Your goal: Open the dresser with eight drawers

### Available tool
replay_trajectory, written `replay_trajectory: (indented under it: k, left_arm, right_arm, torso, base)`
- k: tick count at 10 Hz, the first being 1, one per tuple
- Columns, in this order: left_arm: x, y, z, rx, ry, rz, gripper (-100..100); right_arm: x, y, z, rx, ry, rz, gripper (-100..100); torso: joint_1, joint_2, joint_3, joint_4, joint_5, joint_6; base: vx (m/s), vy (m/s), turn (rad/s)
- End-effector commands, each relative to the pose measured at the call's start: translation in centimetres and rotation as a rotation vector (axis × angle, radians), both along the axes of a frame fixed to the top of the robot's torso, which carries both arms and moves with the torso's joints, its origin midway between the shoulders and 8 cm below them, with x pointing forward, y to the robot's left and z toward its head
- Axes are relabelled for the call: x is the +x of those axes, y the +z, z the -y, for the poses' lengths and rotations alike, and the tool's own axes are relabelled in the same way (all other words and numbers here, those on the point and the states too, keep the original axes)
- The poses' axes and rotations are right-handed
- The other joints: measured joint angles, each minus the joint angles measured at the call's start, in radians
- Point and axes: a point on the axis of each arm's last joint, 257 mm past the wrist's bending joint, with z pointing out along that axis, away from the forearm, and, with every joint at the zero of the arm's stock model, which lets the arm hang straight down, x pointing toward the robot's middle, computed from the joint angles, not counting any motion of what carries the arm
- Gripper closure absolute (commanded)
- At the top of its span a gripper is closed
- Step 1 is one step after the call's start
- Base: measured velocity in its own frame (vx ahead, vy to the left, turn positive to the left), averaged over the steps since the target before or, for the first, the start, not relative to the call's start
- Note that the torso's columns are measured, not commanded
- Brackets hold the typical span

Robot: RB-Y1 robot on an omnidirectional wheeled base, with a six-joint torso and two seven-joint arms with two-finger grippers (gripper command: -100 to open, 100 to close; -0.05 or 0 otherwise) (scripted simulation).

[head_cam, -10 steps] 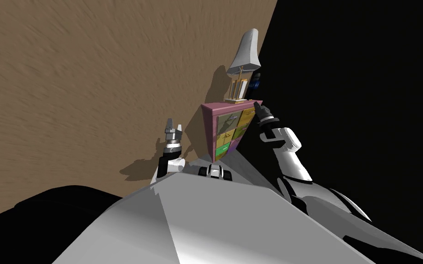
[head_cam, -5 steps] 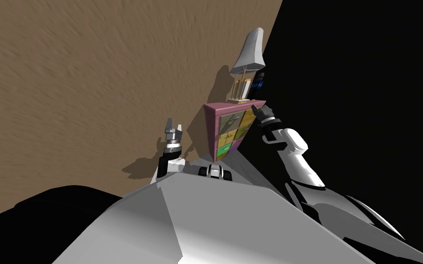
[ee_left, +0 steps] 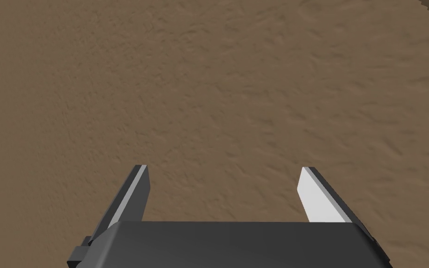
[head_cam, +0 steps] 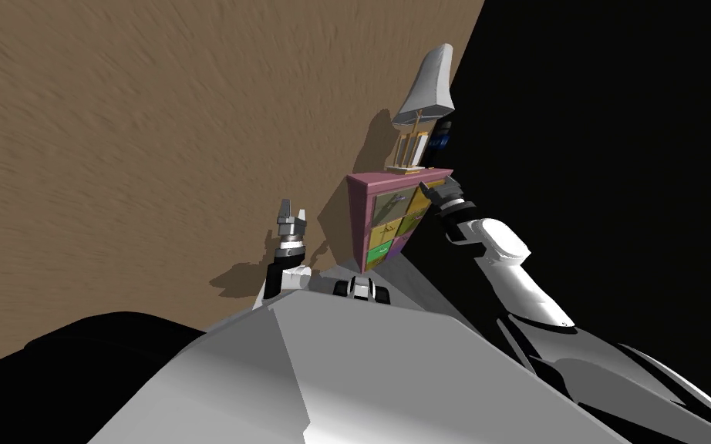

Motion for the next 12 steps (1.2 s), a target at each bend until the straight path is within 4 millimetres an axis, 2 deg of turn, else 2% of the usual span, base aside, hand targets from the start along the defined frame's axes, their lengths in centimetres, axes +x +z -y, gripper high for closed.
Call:
replay_trajectory:
  k: [1, 4, 5, 12]
  left_arm:
    - [0.0, 0.0, 0.0, 0.000, 0.000, 0.000, 0]
    - [0.0, 0.0, 0.0, 0.000, 0.000, 0.000, 0]
    - [0.0, 0.0, 0.0, 0.000, 0.000, 0.000, 0]
    - [0.0, 0.0, 0.0, 0.000, 0.000, 0.000, 0]
  right_arm:
    - [-0.6, -0.8, -0.4, -0.170, -0.061, 0.016, -100]
    - [-1.3, -2.2, -0.7, -0.364, -0.128, 0.029, -100]
    - [-1.3, -2.2, -0.7, -0.371, -0.131, 0.032, -100]
    - [-2.7, -6.1, -0.9, -0.795, -0.255, 0.066, -100]
  torso:
    - [0.000, 0.000, 0.000, 0.000, 0.000, 0.000]
    - [0.000, 0.000, 0.000, 0.000, 0.000, 0.000]
    - [0.000, 0.000, 0.000, 0.000, 0.000, 0.000]
    - [0.000, 0.000, 0.000, 0.000, 0.000, 0.000]
  base:
    - [0.001, 0.029, 0.048]
    - [-0.005, 0.030, 0.050]
    - [-0.004, 0.022, 0.012]
    - [-0.001, 0.027, 0.043]
